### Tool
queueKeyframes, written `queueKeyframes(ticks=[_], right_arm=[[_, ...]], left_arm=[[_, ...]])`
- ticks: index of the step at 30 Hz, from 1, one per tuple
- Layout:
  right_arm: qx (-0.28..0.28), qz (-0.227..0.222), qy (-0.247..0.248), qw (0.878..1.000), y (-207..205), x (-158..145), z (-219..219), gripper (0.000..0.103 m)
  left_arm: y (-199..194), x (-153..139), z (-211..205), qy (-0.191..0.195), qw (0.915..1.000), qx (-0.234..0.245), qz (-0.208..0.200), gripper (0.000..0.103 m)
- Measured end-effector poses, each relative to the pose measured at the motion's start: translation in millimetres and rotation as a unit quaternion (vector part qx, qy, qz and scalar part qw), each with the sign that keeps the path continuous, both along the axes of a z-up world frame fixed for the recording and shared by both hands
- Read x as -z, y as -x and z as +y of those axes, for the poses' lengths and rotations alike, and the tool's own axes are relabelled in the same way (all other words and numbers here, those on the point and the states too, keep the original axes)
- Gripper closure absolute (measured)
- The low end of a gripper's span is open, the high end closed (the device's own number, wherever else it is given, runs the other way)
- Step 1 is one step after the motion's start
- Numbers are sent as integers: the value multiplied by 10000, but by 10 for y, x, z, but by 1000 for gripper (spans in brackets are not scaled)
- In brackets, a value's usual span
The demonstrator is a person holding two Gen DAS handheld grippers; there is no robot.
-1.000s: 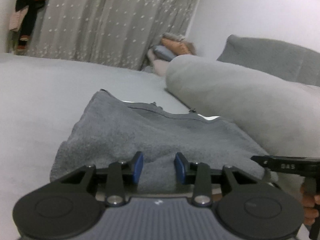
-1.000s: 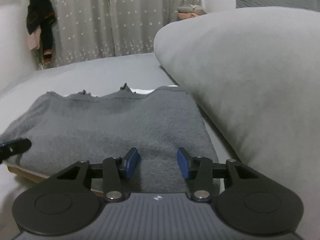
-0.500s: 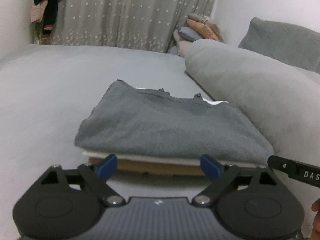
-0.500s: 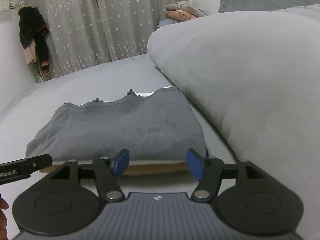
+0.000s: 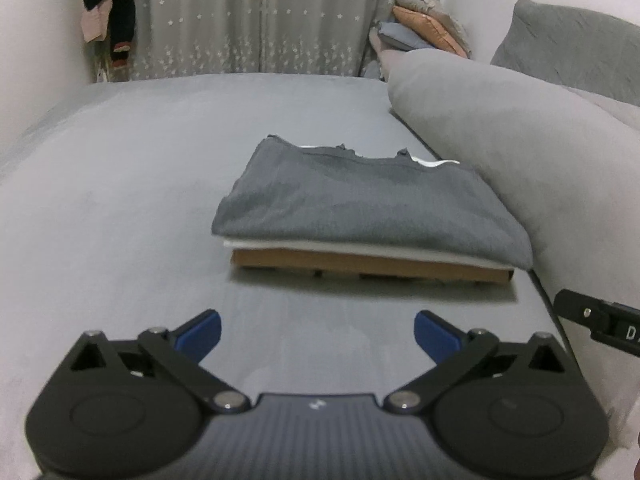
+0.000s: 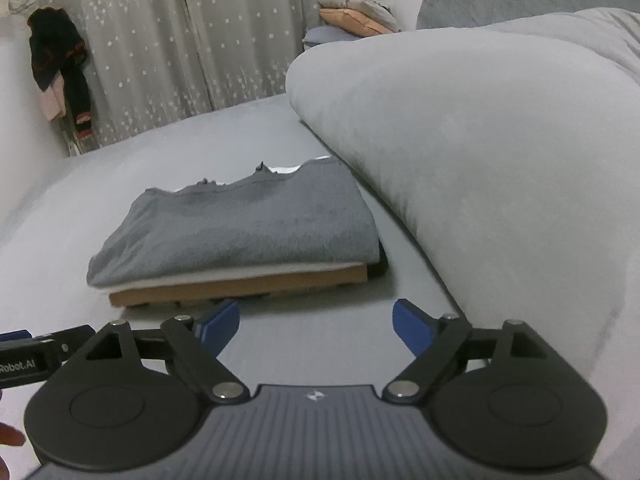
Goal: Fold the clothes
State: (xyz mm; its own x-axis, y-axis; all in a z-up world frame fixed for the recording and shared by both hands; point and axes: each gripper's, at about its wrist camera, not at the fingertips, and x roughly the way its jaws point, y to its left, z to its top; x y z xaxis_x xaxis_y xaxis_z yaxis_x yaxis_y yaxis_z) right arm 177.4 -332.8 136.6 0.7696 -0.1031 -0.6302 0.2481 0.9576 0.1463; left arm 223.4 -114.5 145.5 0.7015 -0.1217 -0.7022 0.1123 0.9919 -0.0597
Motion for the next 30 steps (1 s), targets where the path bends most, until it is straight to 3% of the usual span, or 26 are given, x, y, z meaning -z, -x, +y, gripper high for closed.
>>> queueKeyframes(ticks=[4, 14, 30], right_arm=[[-77, -82, 76, 9999, 176, -77, 83, 0], [-209, -31, 147, 9997, 452, -117, 236, 0], [-210, -115, 473, 9986, 601, -96, 340, 0]], left_arm=[[185, -61, 5, -84, 10000, -11, 0, 0], [559, -136, 16, -340, 9992, -65, -192, 0], [652, -98, 39, -642, 9977, -57, -198, 0]])
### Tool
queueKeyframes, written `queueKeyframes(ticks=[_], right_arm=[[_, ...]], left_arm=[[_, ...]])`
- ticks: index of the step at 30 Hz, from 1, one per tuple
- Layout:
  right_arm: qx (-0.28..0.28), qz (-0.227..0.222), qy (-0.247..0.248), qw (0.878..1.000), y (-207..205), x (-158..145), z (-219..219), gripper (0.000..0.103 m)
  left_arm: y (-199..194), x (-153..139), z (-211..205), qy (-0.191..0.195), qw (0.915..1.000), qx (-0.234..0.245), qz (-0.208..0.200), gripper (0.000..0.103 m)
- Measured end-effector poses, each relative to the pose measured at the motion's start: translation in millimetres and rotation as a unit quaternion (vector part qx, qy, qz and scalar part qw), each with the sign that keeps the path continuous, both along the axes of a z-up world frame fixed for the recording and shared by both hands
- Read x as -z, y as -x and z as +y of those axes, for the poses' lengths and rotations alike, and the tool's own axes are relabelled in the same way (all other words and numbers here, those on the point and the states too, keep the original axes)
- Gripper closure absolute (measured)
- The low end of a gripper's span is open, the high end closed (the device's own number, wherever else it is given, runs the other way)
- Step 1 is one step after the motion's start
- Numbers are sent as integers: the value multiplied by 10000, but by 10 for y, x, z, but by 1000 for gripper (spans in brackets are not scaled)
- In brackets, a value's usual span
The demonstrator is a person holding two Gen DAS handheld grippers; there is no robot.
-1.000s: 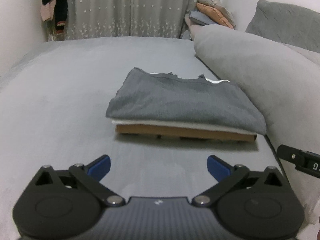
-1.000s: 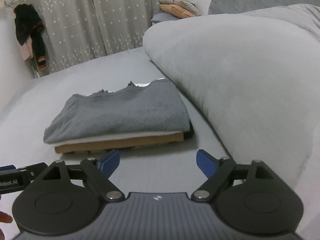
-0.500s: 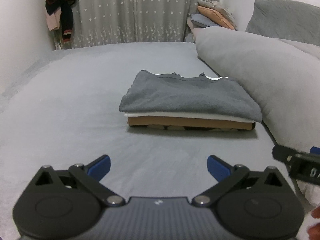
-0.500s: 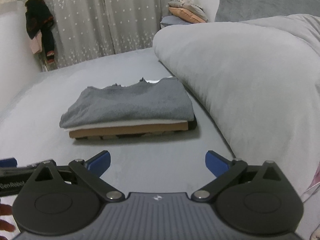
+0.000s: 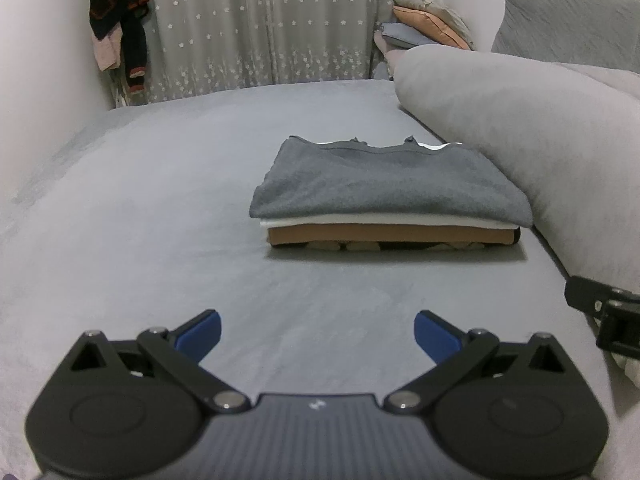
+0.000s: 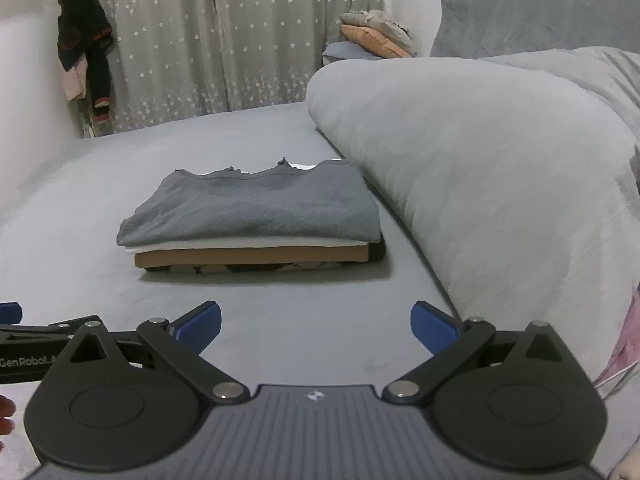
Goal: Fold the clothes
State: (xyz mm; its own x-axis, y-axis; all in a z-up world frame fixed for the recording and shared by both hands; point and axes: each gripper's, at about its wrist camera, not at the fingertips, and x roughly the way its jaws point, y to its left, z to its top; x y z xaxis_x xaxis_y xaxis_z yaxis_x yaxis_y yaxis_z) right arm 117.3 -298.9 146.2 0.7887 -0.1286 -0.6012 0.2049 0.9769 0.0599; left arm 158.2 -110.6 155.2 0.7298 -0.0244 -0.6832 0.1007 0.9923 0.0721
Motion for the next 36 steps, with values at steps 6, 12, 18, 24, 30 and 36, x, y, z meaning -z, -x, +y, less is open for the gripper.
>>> queueKeyframes(ticks=[6, 12, 18, 24, 30, 36], right_arm=[[-29, -8, 104, 9999, -17, -6, 8, 0], [-125, 0, 136, 9998, -42, 14, 41, 0], [-173, 78, 152, 9997, -79, 66, 70, 0], [-154, 199, 184, 9995, -118, 108, 76, 0], [-160, 228, 131, 9995, -135, 122, 85, 0], [-174, 255, 64, 9995, -143, 131, 109, 0]], left_arm=[[-14, 13, -16, -20, 10000, -41, 14, 0], [-40, 63, -1, -10, 9999, -141, 48, 0], [-80, 108, 9, -14, 9998, -168, 92, 0], [-112, 127, 26, 60, 9997, -158, 161, 0], [-106, 143, 22, 41, 9997, -145, 208, 0], [-98, 131, 27, 41, 9997, -163, 200, 0]])
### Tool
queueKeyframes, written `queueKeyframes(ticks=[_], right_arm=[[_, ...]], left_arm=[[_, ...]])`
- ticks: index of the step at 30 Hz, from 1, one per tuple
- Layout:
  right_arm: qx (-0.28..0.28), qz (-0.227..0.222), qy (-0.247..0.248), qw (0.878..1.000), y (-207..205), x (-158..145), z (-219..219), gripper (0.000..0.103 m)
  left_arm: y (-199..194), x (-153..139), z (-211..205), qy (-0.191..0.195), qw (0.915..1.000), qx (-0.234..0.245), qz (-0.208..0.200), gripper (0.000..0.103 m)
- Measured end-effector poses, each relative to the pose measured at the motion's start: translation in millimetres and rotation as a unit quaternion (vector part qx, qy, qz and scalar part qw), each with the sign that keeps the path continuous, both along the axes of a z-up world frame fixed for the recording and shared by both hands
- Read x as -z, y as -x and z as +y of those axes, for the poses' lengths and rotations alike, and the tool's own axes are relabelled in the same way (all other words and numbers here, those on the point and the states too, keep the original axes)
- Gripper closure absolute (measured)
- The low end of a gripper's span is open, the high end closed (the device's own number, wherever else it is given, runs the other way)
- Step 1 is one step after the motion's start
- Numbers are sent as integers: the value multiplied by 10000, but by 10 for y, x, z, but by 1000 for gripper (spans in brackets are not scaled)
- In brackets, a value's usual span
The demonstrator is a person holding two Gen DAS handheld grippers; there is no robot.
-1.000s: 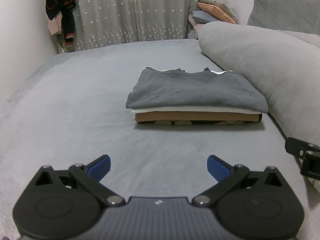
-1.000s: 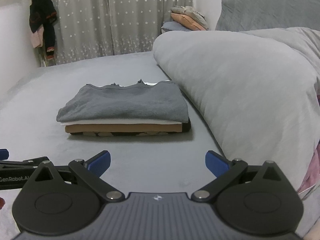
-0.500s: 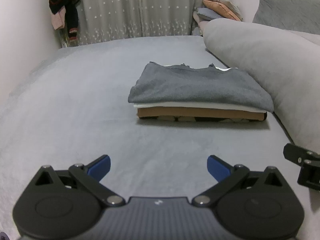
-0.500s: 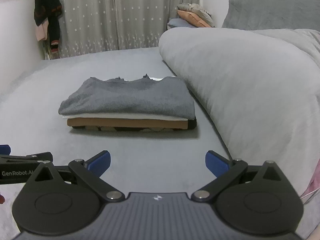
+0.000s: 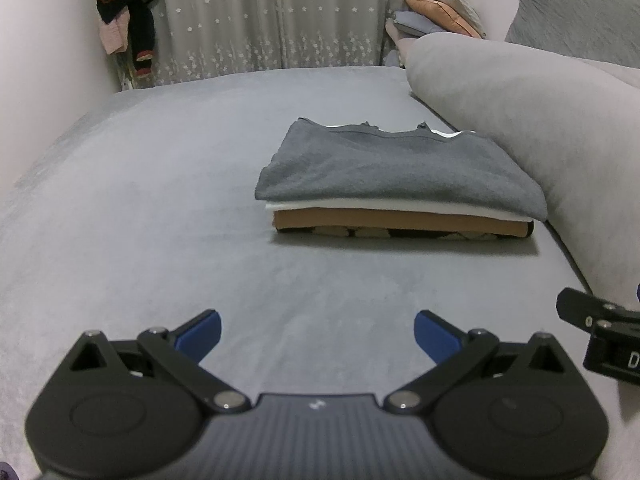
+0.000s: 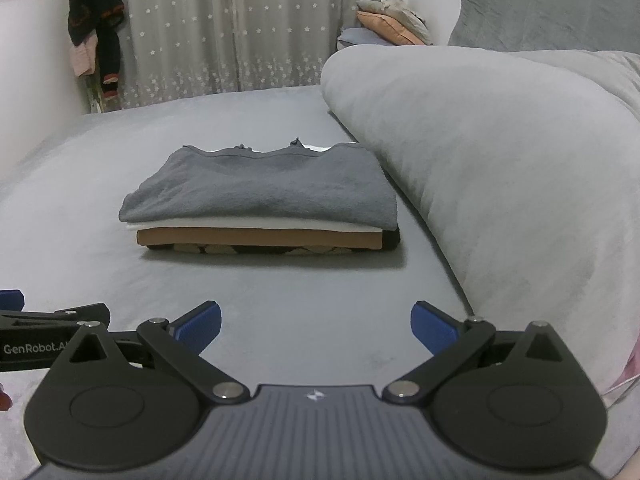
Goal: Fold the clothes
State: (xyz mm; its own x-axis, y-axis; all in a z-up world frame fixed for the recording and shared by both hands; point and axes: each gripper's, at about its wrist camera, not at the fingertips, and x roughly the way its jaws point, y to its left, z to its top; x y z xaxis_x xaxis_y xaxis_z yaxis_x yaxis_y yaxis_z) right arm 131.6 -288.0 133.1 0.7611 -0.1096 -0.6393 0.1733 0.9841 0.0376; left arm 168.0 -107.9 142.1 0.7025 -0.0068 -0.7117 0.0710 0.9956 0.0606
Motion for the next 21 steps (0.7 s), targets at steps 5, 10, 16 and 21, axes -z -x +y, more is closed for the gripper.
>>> queueKeyframes(ticks=[5, 10, 16, 21], right_arm=[[9, 51, -113, 9999, -11, 17, 15, 0], [5, 93, -142, 9999, -24, 43, 40, 0], [21, 122, -106, 9999, -38, 53, 56, 0], [37, 159, -102, 9998, -54, 68, 58, 0]], left_arm=[[7, 8, 29, -4, 10000, 31, -18, 0], [0, 18, 46, -18, 10000, 36, -17, 0], [2, 28, 50, -23, 10000, 49, -19, 0], [5, 33, 57, -13, 10000, 58, -10, 0]])
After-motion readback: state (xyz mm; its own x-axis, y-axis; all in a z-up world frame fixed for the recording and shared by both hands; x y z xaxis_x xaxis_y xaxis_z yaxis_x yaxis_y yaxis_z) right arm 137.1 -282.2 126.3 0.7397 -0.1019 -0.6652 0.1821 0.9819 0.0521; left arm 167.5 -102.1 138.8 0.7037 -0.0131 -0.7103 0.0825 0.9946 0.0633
